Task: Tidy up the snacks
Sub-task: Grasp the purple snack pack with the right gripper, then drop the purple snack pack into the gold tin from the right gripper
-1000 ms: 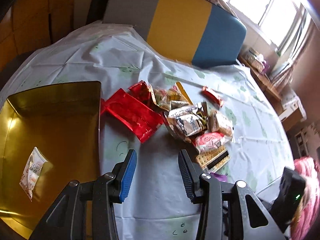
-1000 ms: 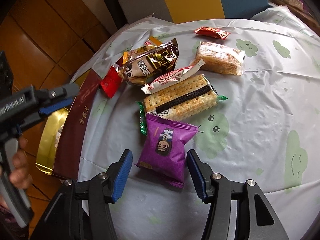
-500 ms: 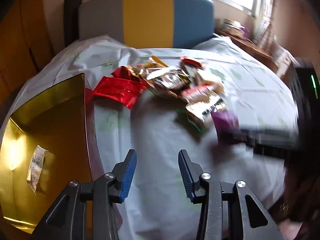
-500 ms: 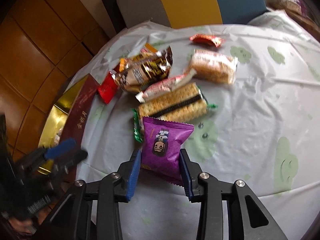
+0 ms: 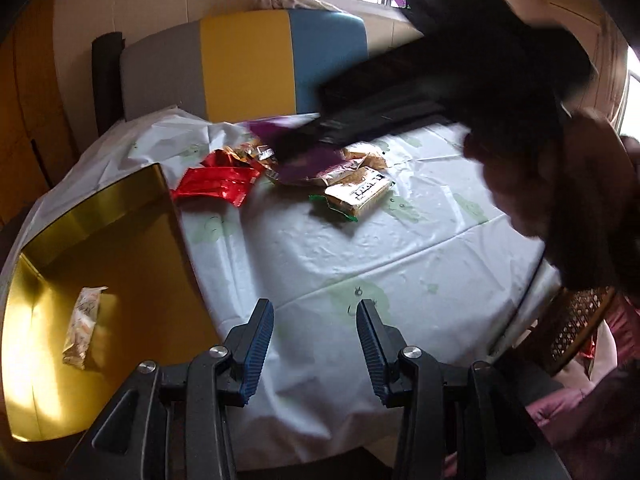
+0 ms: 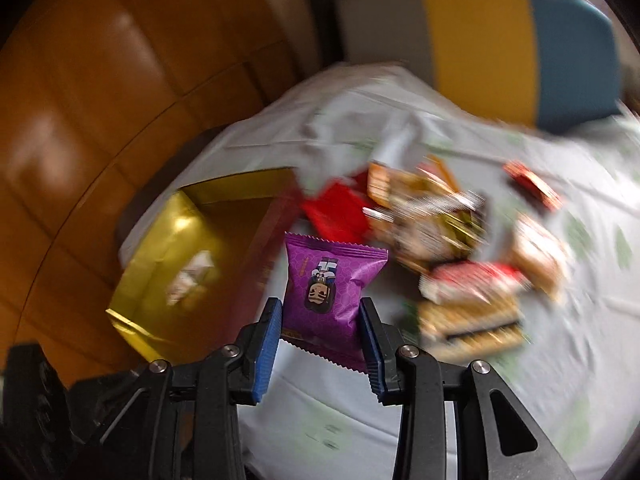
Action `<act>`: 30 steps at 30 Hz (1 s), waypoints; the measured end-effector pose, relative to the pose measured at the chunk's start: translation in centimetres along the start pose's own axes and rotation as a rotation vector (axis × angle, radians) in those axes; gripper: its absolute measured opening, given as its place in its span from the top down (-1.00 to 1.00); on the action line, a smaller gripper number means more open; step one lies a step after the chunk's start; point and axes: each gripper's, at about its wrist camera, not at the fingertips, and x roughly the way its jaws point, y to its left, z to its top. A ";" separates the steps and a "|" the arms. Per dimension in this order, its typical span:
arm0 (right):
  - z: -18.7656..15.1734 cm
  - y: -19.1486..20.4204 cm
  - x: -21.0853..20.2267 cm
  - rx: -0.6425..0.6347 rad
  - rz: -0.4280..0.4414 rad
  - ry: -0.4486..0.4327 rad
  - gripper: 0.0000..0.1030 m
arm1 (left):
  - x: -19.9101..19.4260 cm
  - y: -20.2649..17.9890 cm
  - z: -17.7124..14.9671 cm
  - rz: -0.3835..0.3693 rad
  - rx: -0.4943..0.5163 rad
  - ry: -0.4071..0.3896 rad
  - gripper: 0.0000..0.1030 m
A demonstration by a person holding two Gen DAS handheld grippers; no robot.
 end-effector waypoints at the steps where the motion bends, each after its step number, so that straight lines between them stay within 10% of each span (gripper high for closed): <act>1: 0.6 1.3 0.6 -0.034 0.011 0.006 0.25 | -0.3 0.2 -0.3 0.003 -0.001 -0.004 0.15; 12: 4.1 11.7 10.8 -0.316 -0.026 0.105 0.11 | -2.7 3.9 -3.7 0.072 -0.100 0.011 0.17; 30: 3.1 15.6 5.5 -0.485 -0.171 -0.128 -0.08 | -3.5 5.4 -4.5 0.082 -0.195 0.024 0.17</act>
